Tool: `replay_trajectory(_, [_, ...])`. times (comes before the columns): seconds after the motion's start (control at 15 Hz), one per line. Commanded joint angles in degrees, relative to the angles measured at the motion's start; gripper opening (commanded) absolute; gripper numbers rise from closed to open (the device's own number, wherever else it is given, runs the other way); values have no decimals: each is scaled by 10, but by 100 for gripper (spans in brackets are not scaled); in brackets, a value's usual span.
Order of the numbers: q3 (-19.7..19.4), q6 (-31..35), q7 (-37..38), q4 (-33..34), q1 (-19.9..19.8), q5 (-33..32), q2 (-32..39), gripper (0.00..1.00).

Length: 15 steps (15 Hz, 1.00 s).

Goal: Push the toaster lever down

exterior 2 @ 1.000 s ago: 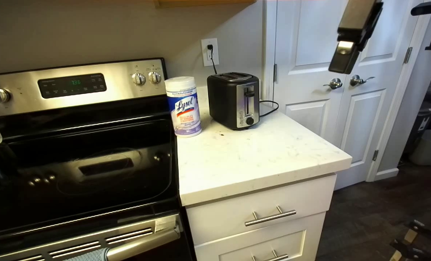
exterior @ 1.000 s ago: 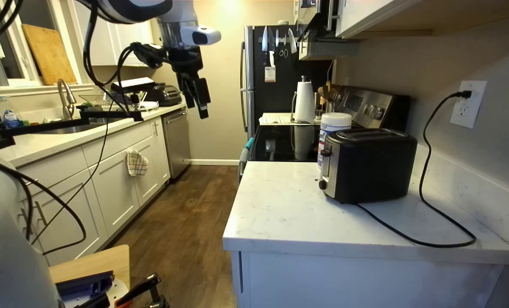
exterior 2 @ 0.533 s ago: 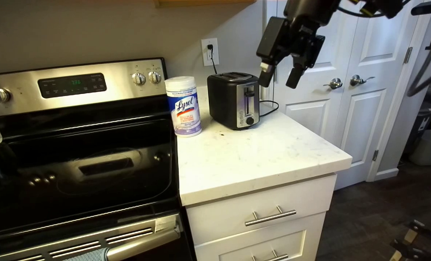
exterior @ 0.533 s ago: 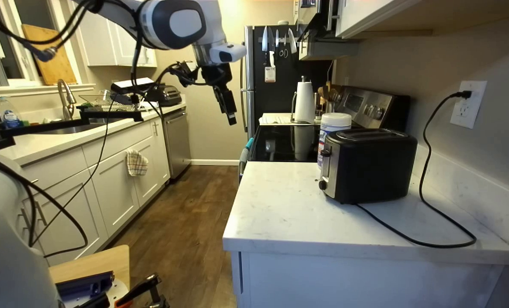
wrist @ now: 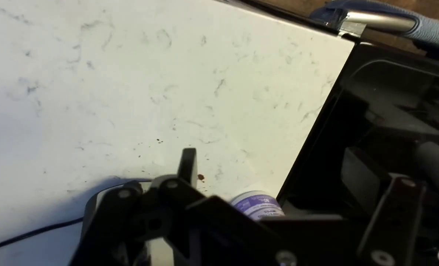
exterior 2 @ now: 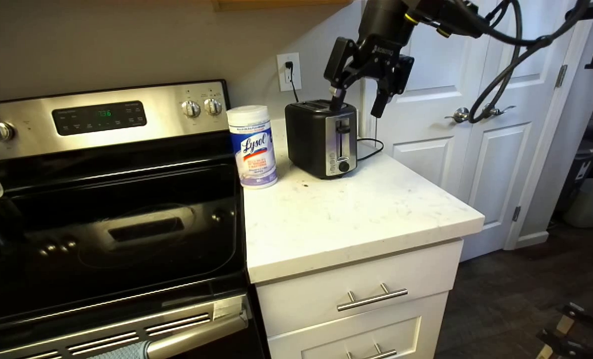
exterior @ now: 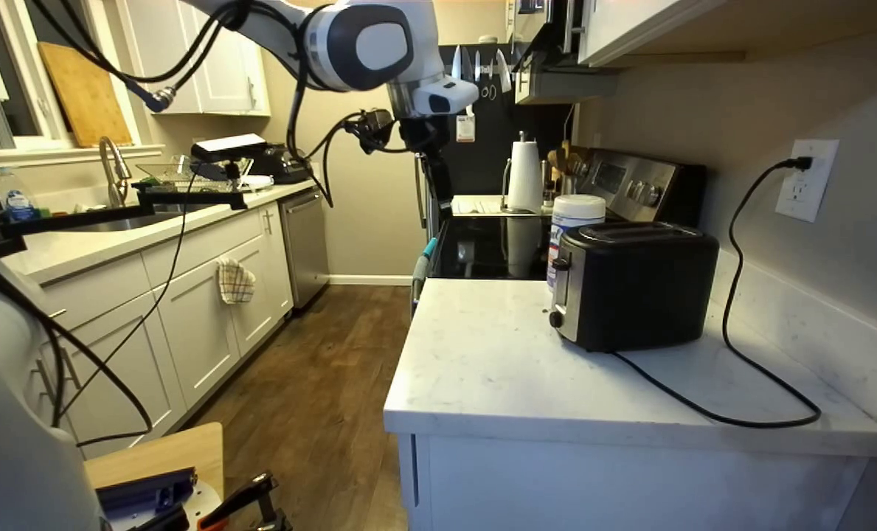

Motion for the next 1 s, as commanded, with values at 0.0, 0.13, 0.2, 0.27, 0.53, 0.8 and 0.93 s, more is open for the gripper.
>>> replay_trajectory(0.0, [-29,2,7,13,-9,2,17,100])
replay_trajectory(0.13, [-47,7,3,14,-15,6,28,100])
replay_trajectory(0.2, [-55,10,5,16,-19,7,35,100])
replay_trajectory(0.27, [-63,10,5,18,-21,9,42,100])
replay_trajectory(0.53, [-92,12,3,32,-34,18,75,100])
replay_trajectory(0.8, [-112,17,9,57,-40,22,117,100])
replay_trajectory(0.93, [-116,17,6,71,-38,28,134,85])
